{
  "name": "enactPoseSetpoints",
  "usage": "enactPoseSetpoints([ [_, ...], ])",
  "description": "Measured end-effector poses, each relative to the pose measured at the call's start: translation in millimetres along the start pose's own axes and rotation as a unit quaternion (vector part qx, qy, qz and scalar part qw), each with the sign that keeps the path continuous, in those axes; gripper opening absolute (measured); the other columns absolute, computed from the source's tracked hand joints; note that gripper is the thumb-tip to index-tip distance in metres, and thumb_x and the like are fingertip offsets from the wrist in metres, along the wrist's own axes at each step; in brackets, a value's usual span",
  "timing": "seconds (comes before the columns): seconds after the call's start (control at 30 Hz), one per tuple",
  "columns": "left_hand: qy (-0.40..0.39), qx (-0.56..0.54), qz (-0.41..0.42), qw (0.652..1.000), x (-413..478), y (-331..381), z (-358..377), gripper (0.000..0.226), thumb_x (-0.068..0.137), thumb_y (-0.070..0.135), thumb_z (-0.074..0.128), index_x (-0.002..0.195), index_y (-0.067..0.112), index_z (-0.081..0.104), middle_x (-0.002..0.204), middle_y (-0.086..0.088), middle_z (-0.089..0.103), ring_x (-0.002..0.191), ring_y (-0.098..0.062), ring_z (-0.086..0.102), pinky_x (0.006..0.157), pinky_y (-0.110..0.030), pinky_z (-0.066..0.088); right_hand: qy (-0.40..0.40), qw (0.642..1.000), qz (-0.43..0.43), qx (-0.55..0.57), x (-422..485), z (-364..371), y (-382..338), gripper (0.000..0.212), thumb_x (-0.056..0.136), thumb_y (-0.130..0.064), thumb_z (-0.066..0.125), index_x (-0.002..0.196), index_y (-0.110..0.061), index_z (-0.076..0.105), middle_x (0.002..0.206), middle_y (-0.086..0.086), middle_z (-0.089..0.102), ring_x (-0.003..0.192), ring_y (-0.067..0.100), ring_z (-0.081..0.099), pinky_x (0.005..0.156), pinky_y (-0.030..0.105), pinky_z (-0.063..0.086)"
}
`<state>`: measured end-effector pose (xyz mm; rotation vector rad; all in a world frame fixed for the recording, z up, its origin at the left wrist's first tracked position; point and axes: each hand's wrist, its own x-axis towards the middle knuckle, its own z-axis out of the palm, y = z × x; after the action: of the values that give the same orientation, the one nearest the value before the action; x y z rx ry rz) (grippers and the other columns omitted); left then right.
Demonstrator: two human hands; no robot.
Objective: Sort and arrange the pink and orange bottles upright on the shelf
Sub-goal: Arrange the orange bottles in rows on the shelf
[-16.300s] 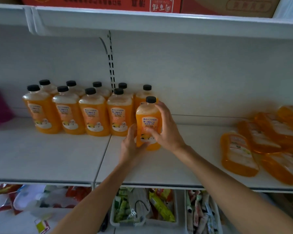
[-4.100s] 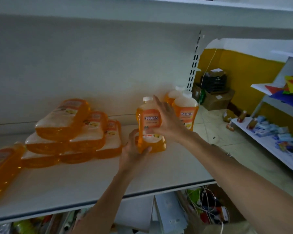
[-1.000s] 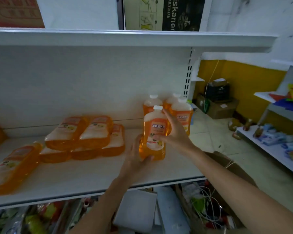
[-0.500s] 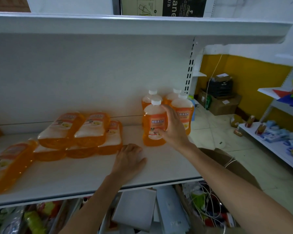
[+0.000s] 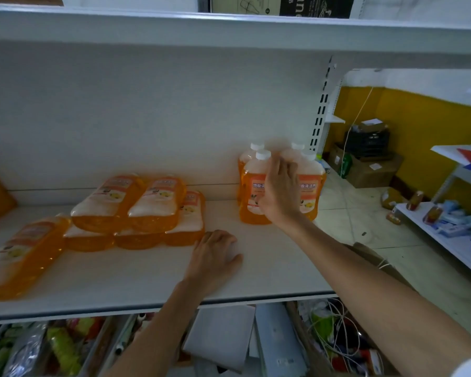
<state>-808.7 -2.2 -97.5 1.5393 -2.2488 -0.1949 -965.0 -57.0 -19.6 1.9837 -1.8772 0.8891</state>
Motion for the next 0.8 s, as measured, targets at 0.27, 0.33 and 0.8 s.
enactPoseSetpoints([
  [0.27,0.076,-0.083,0.014,0.994,-10,3,-6,0.030,0.084,0.015,0.056,0.114,0.011,0.059,0.120,-0.003,0.055,0.108,-0.020,0.052,0.088,-0.022,0.037,0.069,0.997,-0.021,0.004,-7,-1,-12,0.080,0.066,-0.021,0.081,0.131,0.001,0.040,0.137,0.025,0.041,0.120,0.043,0.043,0.097,0.047,0.042],
  [0.33,0.091,-0.085,0.045,0.991,-14,-2,-18,0.026,0.082,0.011,0.059,0.107,0.010,0.062,0.114,-0.005,0.059,0.102,-0.020,0.057,0.084,-0.020,0.040,0.135,0.987,-0.092,0.005,-5,-2,-25,0.058,0.071,-0.017,0.074,0.121,-0.001,0.049,0.127,0.021,0.050,0.110,0.039,0.051,0.086,0.045,0.048],
  [0.8,0.144,0.009,-0.184,0.972,-48,-159,-130,0.082,0.063,0.064,0.028,0.136,0.029,0.039,0.137,-0.010,0.041,0.118,-0.036,0.041,0.095,-0.047,0.036,-0.321,0.855,0.229,0.336,5,62,-153,0.075,0.064,-0.078,0.046,0.103,-0.017,0.064,0.104,0.005,0.063,0.101,0.026,0.058,0.086,0.034,0.044],
])
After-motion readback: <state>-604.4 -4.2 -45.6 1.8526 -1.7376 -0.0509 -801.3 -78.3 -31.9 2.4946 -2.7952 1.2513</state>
